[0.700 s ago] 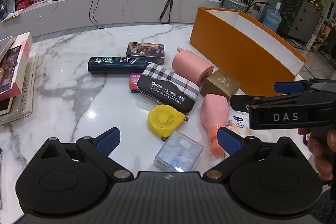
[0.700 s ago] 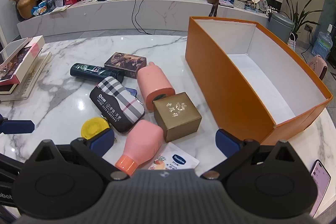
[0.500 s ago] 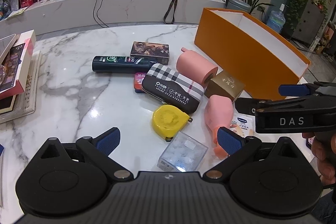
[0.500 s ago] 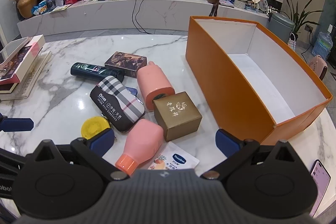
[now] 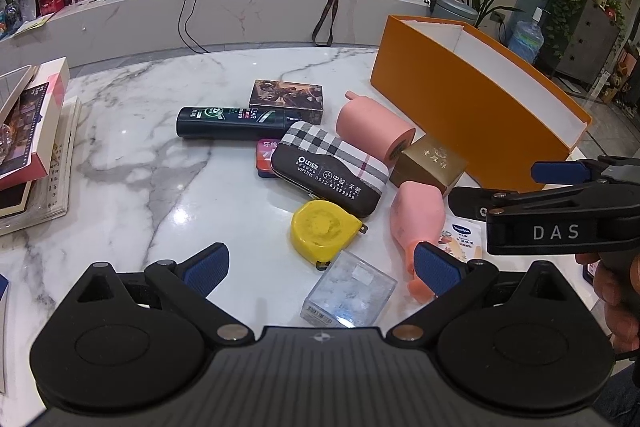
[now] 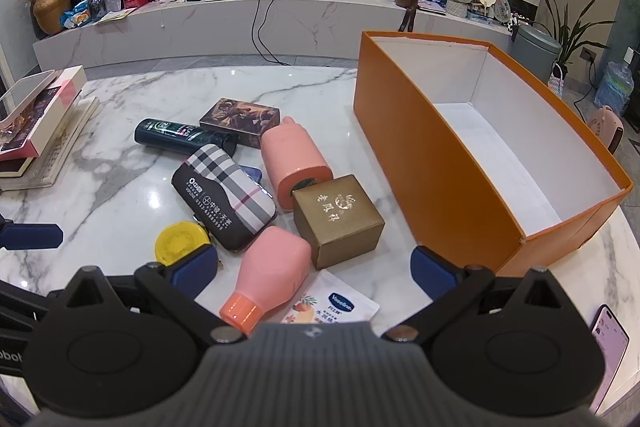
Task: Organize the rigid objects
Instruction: 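Move both grippers toward the clear cube box and gold square box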
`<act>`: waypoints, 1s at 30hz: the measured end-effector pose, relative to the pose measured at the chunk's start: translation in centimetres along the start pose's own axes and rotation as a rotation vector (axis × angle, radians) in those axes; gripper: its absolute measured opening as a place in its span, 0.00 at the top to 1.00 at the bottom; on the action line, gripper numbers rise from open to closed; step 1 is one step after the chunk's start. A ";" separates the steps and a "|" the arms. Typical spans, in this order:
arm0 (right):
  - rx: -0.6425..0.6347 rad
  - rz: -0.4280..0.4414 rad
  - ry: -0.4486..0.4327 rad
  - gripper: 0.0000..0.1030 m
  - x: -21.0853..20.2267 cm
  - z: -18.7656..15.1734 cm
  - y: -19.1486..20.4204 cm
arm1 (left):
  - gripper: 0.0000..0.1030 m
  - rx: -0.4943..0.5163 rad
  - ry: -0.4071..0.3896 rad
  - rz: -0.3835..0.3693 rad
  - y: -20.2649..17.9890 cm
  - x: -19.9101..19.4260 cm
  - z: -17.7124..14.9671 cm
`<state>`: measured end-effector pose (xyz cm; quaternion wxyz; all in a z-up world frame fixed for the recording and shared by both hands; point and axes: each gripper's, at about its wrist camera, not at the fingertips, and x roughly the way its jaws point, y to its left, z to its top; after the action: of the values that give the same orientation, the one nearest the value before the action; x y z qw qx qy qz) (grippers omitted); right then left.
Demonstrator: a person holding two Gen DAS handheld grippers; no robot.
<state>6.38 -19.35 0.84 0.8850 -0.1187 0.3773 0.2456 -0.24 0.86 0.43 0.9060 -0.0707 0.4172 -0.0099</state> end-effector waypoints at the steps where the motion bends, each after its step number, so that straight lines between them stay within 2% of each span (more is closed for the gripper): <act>1: -0.001 0.000 0.000 0.01 0.0 0.0 0.0 | 0.00 0.000 0.000 0.000 0.0 0.0 0.0; 24: -0.014 -0.008 -0.013 0.01 -0.1 0.2 -0.4 | 0.00 0.010 0.012 -0.005 -0.4 0.5 -0.4; 28: -0.009 0.037 -0.001 0.01 0.1 0.4 -1.1 | 0.00 0.014 0.018 -0.017 -0.4 0.8 -0.6; 30: -0.013 0.031 0.017 0.01 0.4 0.5 -1.3 | 0.00 0.021 0.033 -0.032 -0.3 1.2 -0.7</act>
<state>7.65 -20.13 0.92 0.8770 -0.1207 0.3849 0.2609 0.01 0.38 -0.84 0.8994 -0.0677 0.4308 -0.0299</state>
